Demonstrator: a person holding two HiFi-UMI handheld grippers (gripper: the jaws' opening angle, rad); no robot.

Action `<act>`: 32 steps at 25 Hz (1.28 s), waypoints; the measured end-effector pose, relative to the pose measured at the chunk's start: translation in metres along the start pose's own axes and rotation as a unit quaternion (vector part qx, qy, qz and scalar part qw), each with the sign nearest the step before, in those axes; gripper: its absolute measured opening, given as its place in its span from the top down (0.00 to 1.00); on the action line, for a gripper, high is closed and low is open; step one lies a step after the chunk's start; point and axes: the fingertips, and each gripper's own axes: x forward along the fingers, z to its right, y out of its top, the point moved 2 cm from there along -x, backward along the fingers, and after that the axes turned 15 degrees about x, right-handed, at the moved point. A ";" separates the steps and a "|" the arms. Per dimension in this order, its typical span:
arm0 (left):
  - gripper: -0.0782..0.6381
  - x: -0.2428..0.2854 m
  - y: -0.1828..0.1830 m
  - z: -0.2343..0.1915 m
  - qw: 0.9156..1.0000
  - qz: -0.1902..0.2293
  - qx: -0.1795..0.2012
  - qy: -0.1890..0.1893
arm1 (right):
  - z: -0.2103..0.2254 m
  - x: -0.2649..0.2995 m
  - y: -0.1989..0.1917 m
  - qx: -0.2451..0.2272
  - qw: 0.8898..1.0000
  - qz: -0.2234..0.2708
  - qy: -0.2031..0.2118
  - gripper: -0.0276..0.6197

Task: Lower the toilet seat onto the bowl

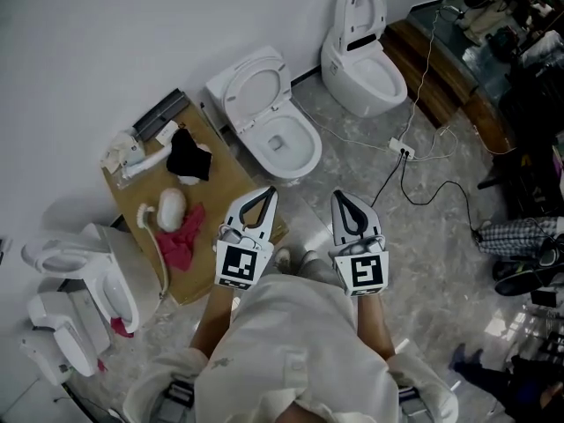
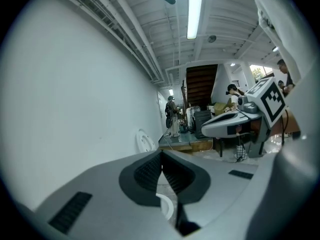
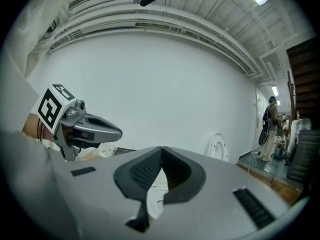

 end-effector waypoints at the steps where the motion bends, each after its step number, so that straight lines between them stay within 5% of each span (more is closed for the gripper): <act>1: 0.87 0.005 0.000 -0.001 1.000 0.000 -0.001 -0.002 | 0.004 0.003 0.001 0.001 1.000 0.000 -0.002 0.95; 16: 0.87 0.107 -0.015 -0.030 0.998 -0.044 -0.012 0.043 | 0.091 0.088 0.001 0.011 0.999 -0.020 0.044 0.95; 32: 0.87 0.196 -0.011 -0.048 0.982 -0.107 -0.046 0.147 | 0.179 0.174 0.018 -0.007 0.985 -0.052 0.166 0.95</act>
